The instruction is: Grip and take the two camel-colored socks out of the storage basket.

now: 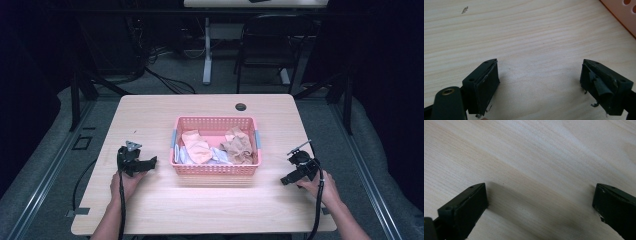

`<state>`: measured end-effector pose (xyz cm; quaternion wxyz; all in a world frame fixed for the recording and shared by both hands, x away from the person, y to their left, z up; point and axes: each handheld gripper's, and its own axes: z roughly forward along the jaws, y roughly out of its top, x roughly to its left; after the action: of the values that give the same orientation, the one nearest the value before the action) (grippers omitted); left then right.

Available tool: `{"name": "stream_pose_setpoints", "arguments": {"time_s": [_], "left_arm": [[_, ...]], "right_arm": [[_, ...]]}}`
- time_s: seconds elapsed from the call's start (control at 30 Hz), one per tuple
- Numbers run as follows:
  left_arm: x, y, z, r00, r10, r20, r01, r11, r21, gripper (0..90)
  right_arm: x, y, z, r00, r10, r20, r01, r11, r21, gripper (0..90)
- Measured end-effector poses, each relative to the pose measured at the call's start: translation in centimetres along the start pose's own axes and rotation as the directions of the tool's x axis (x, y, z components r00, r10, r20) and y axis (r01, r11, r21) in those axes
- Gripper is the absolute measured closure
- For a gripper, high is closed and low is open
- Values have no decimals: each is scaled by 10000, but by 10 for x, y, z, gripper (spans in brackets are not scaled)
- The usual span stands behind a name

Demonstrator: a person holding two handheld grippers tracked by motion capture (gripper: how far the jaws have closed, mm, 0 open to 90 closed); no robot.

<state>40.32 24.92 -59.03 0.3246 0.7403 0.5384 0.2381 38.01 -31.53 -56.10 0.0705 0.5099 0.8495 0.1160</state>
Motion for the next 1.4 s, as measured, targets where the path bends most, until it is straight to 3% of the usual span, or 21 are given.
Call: {"name": "stream_pose_setpoints", "arguments": {"time_s": [0.4,0.83,0.9,0.93,1.0,1.03,1.4], "left_arm": [[-4,-1,0,10000,15,-12,-15,10000,-31,152],[-5,-1,-1,10000,17,-46,-17,10000,-12,152],[-5,-1,-1,10000,11,-26,-11,10000,-5,151],[-5,-1,-1,10000,-21,-34,21,10000,1,150],[-5,-1,-1,10000,-27,-49,28,10000,26,149],[-5,-1,-1,10000,-52,-70,53,10000,30,149],[-6,-1,-1,9999,-83,-99,84,10000,39,145]], "right_arm": [[1,-2,0,10000,80,27,-80,9999,-145,0],[0,4,0,9999,-114,42,112,9993,347,0],[2,4,-6,10000,-36,-20,36,9999,-93,0],[1,5,-11,9998,-179,-39,179,9998,12,0],[2,5,-12,9999,6,-129,-9,9997,-249,0],[1,6,-17,9997,-211,-132,210,9997,-122,0],[13,14,-44,9975,-601,-377,563,9938,-957,0]]}}
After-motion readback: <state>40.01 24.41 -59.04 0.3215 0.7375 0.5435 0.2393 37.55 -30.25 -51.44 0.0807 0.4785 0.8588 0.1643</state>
